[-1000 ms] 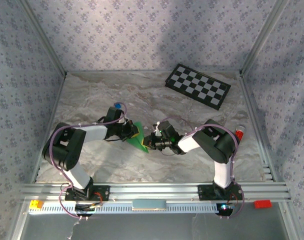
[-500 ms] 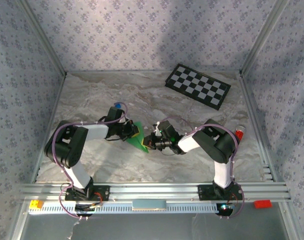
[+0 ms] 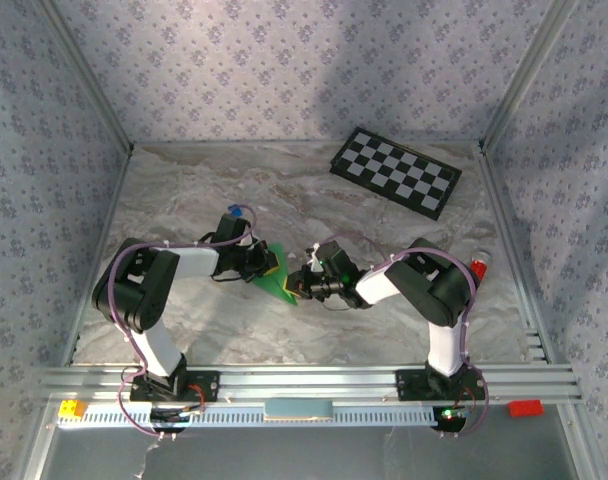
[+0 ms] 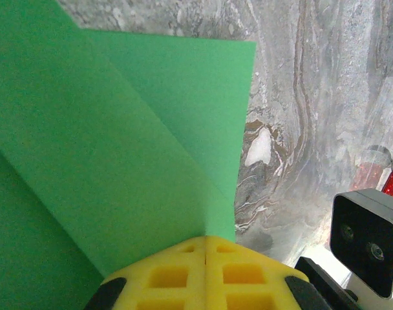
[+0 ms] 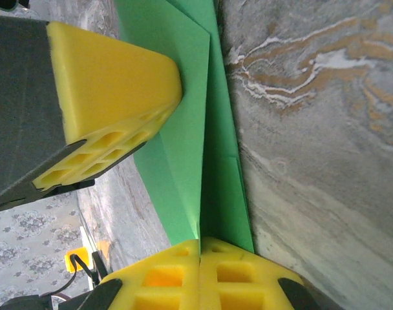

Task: Fold a paper plane with a square sheet of paper (pick it up from the middle)
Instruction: Fourth fold the wing at the center of the table.

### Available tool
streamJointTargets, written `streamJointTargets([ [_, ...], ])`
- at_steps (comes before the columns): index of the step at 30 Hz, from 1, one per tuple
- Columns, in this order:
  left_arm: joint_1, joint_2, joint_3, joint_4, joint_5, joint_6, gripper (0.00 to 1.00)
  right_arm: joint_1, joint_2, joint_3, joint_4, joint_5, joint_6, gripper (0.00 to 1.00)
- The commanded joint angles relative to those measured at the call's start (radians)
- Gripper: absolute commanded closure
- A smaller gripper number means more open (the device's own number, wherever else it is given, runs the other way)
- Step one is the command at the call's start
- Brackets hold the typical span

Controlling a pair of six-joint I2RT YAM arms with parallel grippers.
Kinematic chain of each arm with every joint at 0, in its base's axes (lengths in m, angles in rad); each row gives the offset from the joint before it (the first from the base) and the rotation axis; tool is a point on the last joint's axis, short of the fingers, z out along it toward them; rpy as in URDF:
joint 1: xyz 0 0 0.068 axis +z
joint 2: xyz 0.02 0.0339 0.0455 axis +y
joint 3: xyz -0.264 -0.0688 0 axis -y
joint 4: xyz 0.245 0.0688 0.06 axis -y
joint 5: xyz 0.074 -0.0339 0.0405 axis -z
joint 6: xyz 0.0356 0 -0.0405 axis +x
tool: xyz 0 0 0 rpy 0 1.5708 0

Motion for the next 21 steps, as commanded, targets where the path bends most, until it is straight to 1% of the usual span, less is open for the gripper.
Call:
streamJointTargets([
  [1, -0.005, 0.024, 0.019, -0.023, -0.017, 0.028, 0.96, 0.001, 0.048, -0.003, -0.109, 0.021, 0.007, 1.00],
  [6, -0.004, 0.024, 0.012, -0.036, -0.028, 0.032, 0.97, 0.001, 0.026, 0.000, -0.123, 0.019, 0.000, 0.99],
  [8, -0.004, 0.027, 0.011, -0.040, -0.028, 0.035, 0.97, 0.004, 0.009, 0.010, -0.148, 0.015, -0.014, 0.96],
  [11, -0.005, 0.031, 0.010, -0.040, -0.028, 0.037, 0.97, 0.012, -0.021, 0.026, -0.212, 0.007, -0.050, 0.88],
  [14, -0.004, 0.033, 0.010, -0.044, -0.027, 0.039, 0.97, 0.022, -0.053, 0.015, -0.245, 0.014, -0.067, 0.83],
  [21, -0.005, 0.042, 0.007, -0.033, -0.023, 0.037, 0.97, 0.026, -0.096, 0.004, -0.326, 0.046, -0.103, 0.82],
])
